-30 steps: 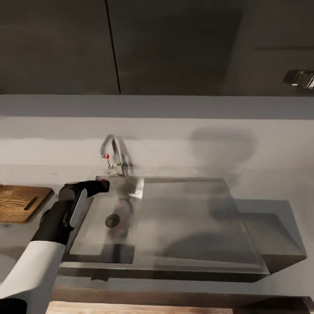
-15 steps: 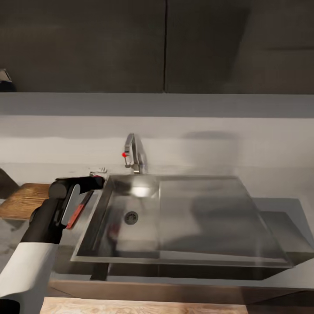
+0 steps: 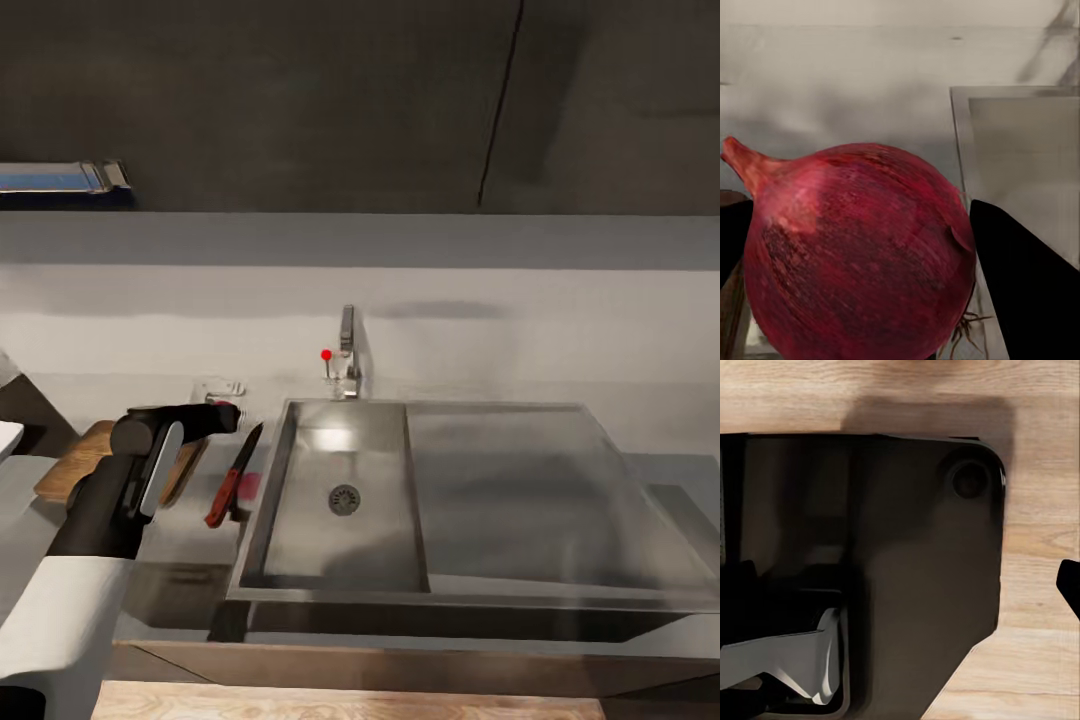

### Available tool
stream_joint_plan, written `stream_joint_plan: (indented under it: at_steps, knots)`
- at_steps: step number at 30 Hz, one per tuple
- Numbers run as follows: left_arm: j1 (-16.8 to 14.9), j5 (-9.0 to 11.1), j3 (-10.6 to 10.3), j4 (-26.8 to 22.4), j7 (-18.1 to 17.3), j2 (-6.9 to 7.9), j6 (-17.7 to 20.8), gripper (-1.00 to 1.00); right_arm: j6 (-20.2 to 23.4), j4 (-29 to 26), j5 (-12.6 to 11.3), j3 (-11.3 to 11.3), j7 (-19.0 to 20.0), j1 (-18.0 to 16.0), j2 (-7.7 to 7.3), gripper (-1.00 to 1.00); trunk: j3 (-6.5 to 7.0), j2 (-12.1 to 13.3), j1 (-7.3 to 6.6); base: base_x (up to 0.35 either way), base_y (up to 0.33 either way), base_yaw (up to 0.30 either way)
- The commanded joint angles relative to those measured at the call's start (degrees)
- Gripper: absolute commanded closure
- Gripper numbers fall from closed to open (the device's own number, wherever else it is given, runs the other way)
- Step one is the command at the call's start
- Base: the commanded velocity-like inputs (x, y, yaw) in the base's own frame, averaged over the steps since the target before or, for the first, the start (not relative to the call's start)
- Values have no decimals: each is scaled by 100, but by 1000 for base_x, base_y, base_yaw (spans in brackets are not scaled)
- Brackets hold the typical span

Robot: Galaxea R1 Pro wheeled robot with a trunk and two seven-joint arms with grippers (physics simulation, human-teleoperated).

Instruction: In the kitchen, take the Vidalia onion out of the sink, dice it on the chopping board with the paring knife, put the diced onion into the bowl on the countertop, then place both the paring knife and the chopping board into the sink.

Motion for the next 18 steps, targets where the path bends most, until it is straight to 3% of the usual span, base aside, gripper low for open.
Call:
stream_joint_plan:
  at_steps: [1,18]
  knots:
    - [-5,45,-7,-2,24,6,24,100,-21,4,39,-22,-10,-3,1,-100,-10,-10,3,0,300,0]
    - [-2,45,-5,39,24,7,29,100,-20,4,38,-22,-12,-3,1,-100,-10,-10,3,-14,300,0]
